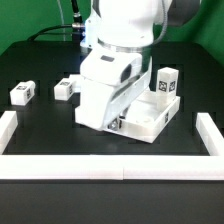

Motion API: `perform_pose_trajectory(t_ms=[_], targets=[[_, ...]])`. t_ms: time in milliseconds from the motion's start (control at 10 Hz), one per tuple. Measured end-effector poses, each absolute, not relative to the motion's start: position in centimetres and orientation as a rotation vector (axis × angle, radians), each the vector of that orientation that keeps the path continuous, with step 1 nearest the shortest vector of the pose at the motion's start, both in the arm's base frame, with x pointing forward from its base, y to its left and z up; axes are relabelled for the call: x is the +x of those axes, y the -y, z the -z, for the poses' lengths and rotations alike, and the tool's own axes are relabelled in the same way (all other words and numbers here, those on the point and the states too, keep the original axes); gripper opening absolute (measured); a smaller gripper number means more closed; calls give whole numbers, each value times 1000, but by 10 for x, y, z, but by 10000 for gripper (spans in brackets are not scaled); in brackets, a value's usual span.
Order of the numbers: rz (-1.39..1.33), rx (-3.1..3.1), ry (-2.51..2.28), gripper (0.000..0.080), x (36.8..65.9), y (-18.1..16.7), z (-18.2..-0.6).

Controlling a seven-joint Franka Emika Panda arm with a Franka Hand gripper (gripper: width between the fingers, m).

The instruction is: Assemble square table

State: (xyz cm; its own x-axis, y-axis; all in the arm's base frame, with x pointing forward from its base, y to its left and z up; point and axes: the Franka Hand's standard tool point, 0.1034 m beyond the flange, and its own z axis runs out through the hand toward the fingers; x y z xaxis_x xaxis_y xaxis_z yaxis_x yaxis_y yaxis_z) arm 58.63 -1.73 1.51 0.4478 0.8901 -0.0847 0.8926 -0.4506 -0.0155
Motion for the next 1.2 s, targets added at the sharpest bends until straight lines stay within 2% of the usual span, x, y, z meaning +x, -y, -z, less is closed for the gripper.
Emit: perform_pose_trajectory(t_ms=[600,1000,1100,1200], targets=[[164,2390,-1961,63,585,28,-13],[156,2306,-2060,63,622,-17,-14],[146,2286,-2076,63,633,-21,-13],[143,2289,-2071,63,632,-20,-13]])
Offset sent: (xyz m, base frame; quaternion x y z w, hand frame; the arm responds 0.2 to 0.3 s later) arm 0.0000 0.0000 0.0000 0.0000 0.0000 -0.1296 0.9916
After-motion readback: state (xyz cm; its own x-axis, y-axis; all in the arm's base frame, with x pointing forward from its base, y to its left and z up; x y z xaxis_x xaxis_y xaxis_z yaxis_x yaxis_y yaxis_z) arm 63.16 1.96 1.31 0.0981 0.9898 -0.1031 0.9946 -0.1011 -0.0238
